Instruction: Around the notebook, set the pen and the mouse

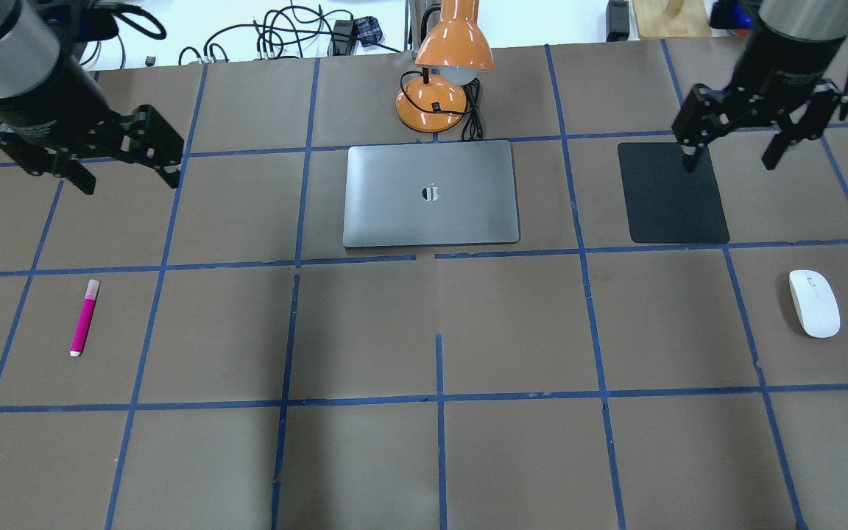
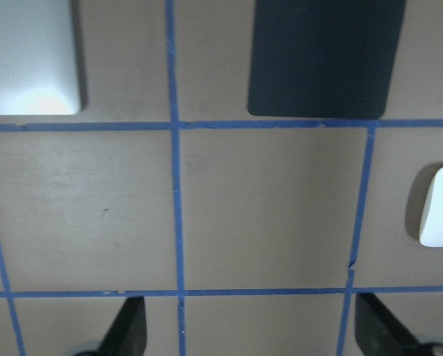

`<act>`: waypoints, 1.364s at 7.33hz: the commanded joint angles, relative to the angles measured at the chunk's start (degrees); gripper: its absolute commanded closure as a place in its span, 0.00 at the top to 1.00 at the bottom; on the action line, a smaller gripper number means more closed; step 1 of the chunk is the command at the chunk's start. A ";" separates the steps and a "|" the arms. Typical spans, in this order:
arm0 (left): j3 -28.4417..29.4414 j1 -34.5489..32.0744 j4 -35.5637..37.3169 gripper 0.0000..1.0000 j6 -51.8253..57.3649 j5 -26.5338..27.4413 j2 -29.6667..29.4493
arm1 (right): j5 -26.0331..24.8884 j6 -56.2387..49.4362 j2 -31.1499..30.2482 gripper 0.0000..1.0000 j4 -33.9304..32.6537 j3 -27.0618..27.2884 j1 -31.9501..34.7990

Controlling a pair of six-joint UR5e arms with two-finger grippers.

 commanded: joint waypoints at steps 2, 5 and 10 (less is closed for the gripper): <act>-4.60 20.18 2.62 1.00 26.57 -0.47 -1.78 | -4.61 -20.81 -0.77 1.00 -19.93 17.17 -17.07; -22.83 28.67 35.80 1.00 38.71 -1.00 -11.50 | -3.56 -30.90 -0.69 1.00 -37.77 30.62 -28.29; -27.38 31.48 46.38 0.96 42.12 -3.99 -21.11 | 0.30 -30.55 7.38 1.00 -50.93 35.08 -28.29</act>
